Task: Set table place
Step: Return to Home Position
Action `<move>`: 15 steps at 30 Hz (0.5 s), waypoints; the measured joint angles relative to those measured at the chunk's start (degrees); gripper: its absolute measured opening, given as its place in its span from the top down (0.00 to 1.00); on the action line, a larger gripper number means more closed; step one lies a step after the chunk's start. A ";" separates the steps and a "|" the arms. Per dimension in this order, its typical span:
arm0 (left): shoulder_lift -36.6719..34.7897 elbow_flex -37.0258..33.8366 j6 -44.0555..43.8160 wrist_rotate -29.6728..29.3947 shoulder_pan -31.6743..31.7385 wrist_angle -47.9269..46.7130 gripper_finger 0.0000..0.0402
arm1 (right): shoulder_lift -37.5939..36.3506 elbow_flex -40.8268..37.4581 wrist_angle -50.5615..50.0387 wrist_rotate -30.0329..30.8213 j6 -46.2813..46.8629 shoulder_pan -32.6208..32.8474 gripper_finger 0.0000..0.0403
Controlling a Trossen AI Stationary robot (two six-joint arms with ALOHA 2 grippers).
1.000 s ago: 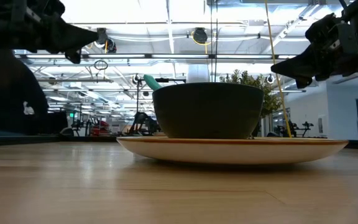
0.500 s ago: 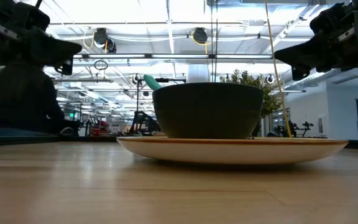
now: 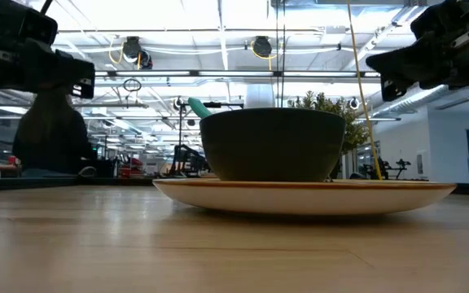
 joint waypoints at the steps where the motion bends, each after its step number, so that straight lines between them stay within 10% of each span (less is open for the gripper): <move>1: 0.00 0.00 -0.96 0.02 0.00 0.80 1.00 | 0.00 0.02 0.74 -0.02 0.00 0.48 1.00; 15: 0.02 0.03 -9.58 -2.34 -0.02 4.80 1.00 | 0.00 0.00 3.95 4.61 1.09 6.74 1.00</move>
